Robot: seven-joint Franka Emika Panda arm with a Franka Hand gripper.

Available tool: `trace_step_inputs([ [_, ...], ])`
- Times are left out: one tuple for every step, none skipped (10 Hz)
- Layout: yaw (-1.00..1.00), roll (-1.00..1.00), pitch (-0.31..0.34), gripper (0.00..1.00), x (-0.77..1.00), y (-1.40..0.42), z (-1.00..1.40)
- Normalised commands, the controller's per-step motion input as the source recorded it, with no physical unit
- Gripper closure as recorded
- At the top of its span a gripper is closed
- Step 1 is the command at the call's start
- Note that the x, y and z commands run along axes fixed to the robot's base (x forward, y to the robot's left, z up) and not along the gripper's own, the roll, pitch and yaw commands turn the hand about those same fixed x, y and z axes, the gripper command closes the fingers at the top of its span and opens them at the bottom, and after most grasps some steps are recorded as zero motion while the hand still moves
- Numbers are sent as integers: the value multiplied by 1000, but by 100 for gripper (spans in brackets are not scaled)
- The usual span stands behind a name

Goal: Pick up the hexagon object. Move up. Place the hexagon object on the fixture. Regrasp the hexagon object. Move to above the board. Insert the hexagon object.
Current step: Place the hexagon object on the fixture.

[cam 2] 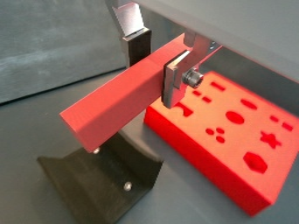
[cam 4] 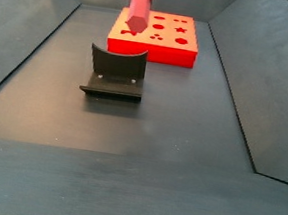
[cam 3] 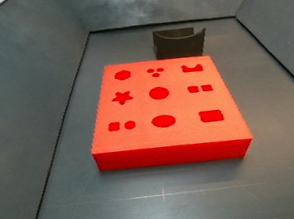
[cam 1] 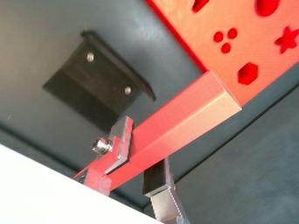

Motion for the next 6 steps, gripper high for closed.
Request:
trace_step_inputs([
  [-91,-1000,58,100,512,79,-14],
  [-104,-1000,75,100,417,66,-12],
  [-116,-1000,88,100,348,56,-16],
  [-119,-891,90,100,284,51,-19],
  [-115,-724,81,100,221,53,-16],
  [-109,-498,72,100,140,52,-18],
])
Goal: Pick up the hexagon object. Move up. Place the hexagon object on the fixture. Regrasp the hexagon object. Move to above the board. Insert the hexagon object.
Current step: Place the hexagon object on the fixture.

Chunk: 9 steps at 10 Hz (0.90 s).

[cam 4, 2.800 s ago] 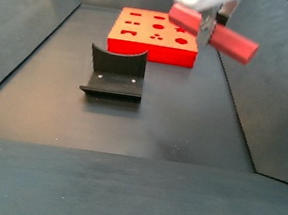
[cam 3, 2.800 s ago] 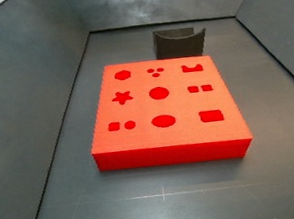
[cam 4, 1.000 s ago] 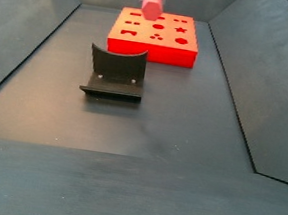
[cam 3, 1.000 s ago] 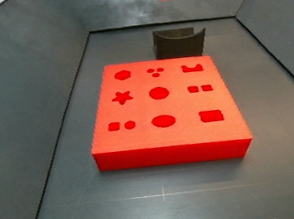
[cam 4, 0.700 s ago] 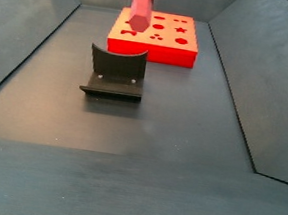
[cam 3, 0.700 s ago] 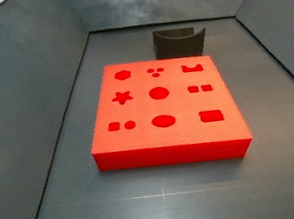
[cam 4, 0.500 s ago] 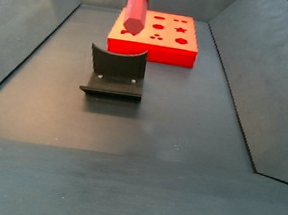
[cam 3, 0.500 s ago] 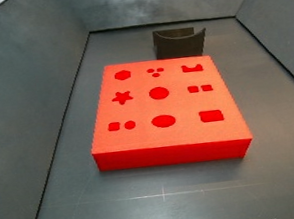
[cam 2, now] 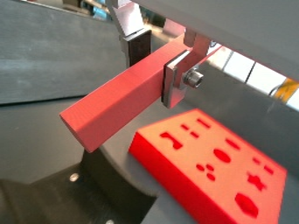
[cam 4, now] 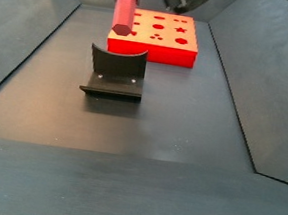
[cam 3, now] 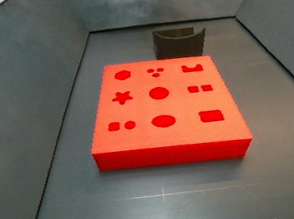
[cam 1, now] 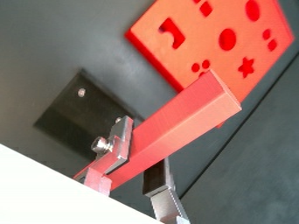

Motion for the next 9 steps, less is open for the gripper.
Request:
trace_step_inputs([
  [-108,-328,64,100,82,52,-18],
  [-46,-1000,94,100,121,131,-1000],
  [-49,-1000,81,100,122,131,-1000],
  [-80,-913,108,100,136,137,-1000],
  [-88,-764,128,100,150,135,-1000],
  [-107,-552,127,100,161,137,-1000],
  [-124,-393,113,100,167,141,-1000],
  [-137,-238,89,100,178,131,-1000],
  [-142,-198,72,100,184,134,-1000],
])
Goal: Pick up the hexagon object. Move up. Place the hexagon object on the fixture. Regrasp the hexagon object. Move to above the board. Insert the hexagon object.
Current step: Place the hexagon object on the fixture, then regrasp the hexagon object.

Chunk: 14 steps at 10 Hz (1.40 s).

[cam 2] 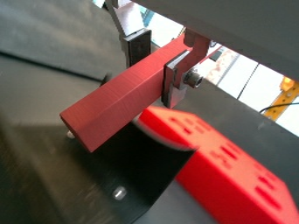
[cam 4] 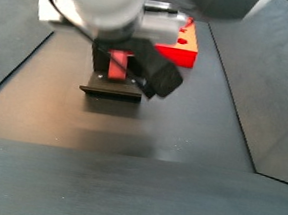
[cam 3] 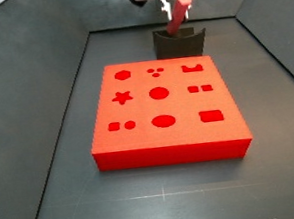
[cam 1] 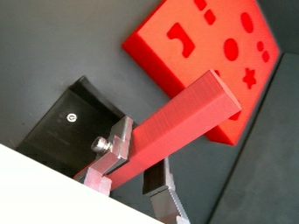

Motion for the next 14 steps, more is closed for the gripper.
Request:
trace_step_inputs([
  [-147,-180,36,100,158,116,-808],
  [-146,-174,27,100,141,102,-689],
  [-130,-162,13,100,115,76,-456],
  [-123,-156,5,100,104,67,-349],
  [-107,-123,-24,100,76,103,-248],
  [-98,-121,-26,100,75,104,-245],
  [-86,-121,-26,100,75,104,-245],
  [0,0,0,0,0,0,0],
  [-6,49,-4,0,0,0,1000],
  [3,55,0,0,-6,4,1000],
  [13,64,16,0,-26,5,1000],
  [20,68,38,0,-33,-1,1000],
  [17,66,51,0,-33,1,1000],
  [9,54,86,0,-33,8,877],
])
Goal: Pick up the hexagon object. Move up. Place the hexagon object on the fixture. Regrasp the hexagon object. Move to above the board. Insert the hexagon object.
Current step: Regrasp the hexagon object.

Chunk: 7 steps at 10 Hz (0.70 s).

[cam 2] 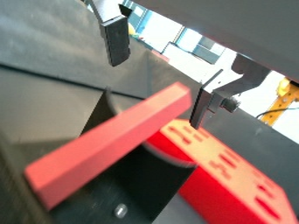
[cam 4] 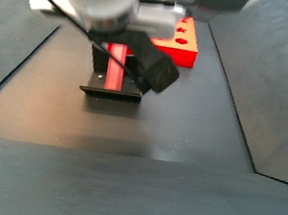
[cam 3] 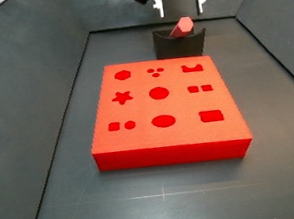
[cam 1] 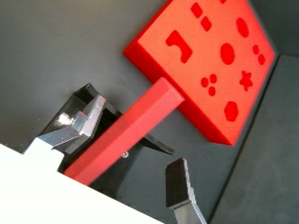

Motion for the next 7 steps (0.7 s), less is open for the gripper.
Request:
trace_step_inputs([
  [-2,52,95,0,-27,7,703],
  [-16,46,94,0,-23,4,522],
  [-30,42,89,0,-21,8,281],
  [19,1000,70,0,9,-1000,995],
  [19,1000,68,0,11,-1000,942],
  [19,1000,60,0,-14,-1000,924],
  [18,1000,51,0,-63,-1000,871],
])
